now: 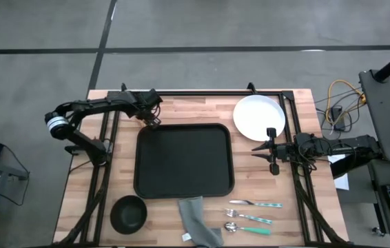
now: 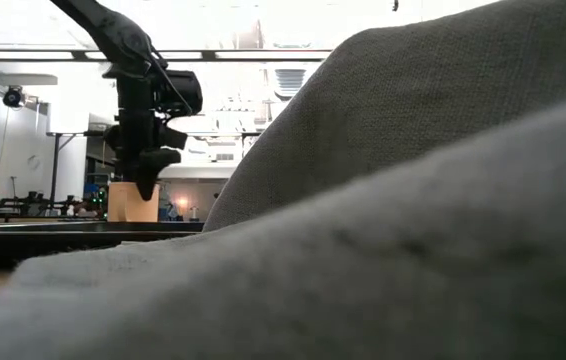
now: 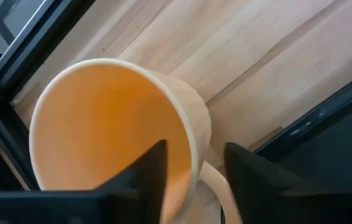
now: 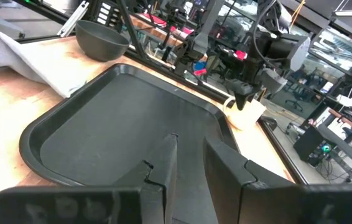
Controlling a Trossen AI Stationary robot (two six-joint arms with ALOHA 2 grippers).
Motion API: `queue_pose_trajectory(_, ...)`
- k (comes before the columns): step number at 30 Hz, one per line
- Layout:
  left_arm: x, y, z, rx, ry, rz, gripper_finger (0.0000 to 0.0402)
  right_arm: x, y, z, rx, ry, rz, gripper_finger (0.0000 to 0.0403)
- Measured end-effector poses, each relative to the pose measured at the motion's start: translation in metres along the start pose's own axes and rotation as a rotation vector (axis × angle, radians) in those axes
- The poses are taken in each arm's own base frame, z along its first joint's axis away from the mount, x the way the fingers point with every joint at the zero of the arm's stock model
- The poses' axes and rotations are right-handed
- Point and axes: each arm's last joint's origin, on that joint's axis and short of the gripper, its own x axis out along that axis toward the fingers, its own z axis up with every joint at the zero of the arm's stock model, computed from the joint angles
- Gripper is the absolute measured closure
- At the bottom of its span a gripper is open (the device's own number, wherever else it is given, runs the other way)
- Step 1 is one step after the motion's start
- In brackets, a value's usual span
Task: Set up tray
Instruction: Put the orange mug on the black tray
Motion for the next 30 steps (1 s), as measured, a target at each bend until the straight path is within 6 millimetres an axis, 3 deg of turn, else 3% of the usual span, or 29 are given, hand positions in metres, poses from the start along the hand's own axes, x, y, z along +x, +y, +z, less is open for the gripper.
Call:
queue_pose_trajectory(3,0.000,0.000,0.000,0.035,-0.001,0.000,0.0367,0.000,0.000,0.000,0.000,0.000,0.000,0.0335)
queue_pose_trajectory(5,0.000,0.000,0.000,0.043,0.001,0.000,0.0389,0.000,0.000,0.000,0.000,0.000,0.000,0.0335)
queue_pose_trajectory(13,-0.006,0.002,-0.002,0.096,-0.010,-0.003,0.0400,0.000,0.000,0.000,0.000,0.000,0.000,0.0335)
queue_pose_trajectory(20,-0.024,0.009,-0.012,0.111,-0.009,-0.031,0.0401,0.000,0.000,0.000,0.000,0.000,0.000,0.0335)
queue_pose_trajectory(30,-0.063,0.012,-0.026,0.161,-0.122,-0.361,0.0401,0.000,0.000,0.000,0.000,0.000,0.000,0.0335)
